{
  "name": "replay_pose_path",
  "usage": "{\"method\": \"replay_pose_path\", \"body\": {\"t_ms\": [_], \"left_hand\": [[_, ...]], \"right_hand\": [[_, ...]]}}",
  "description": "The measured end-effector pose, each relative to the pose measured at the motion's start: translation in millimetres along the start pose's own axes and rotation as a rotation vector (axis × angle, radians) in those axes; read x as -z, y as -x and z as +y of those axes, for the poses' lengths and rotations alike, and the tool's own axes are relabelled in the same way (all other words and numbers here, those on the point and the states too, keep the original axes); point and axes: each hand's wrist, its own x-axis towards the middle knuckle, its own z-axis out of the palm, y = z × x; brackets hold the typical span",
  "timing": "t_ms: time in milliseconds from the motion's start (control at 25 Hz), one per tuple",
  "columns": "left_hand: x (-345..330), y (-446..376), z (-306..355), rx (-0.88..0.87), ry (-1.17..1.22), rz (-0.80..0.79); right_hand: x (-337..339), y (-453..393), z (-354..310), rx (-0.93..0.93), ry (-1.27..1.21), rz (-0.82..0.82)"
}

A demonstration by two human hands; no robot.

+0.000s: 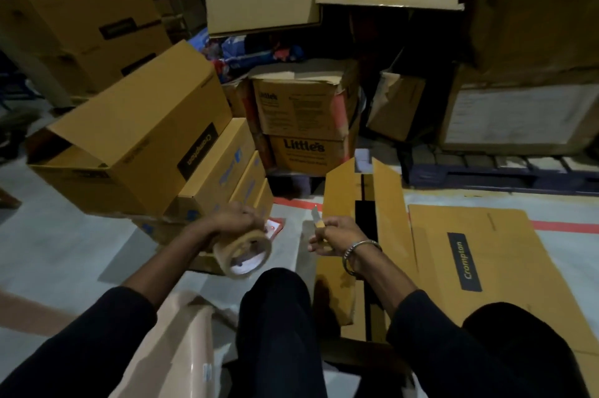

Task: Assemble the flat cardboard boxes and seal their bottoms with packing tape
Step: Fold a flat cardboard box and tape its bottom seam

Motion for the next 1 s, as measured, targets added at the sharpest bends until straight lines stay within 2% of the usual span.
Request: {"method": "replay_pose_path", "body": {"t_ms": [160,320,400,520,640,800,1000], "left_hand": [[-55.8,-28.1,57.6,-0.131,0.246,0.143],[-122.2,-47.2,71.8,0.005,0.596,0.100],[-151.4,-59.0,67.4,0.032,0.696,0.058],[-180.7,-80.3,59.0,0.029,0.739,-0.021],[-191.9,-99.3,55.9,0.037,0.745,-0.066],[-204.1,-117.2,60.1,0.036,0.735,-0.060],[-213.1,-118.5,62.8,-0.043,0.802,-0.179]], "right_hand": [[48.5,-7.5,4.1,-0.013,-0.110,0.122],[105.0,-11.9,20.8,0.071,0.117,0.438],[136.8,-22.0,43.9,0.058,0.208,0.510],[162.2,-50.2,76.7,-0.032,0.287,0.465],[155.8,-77.6,94.3,-0.057,0.293,0.416],[148.1,-102.3,112.6,-0.127,0.284,0.437],[146.6,-122.5,122.0,-0.242,0.417,0.468]]}}
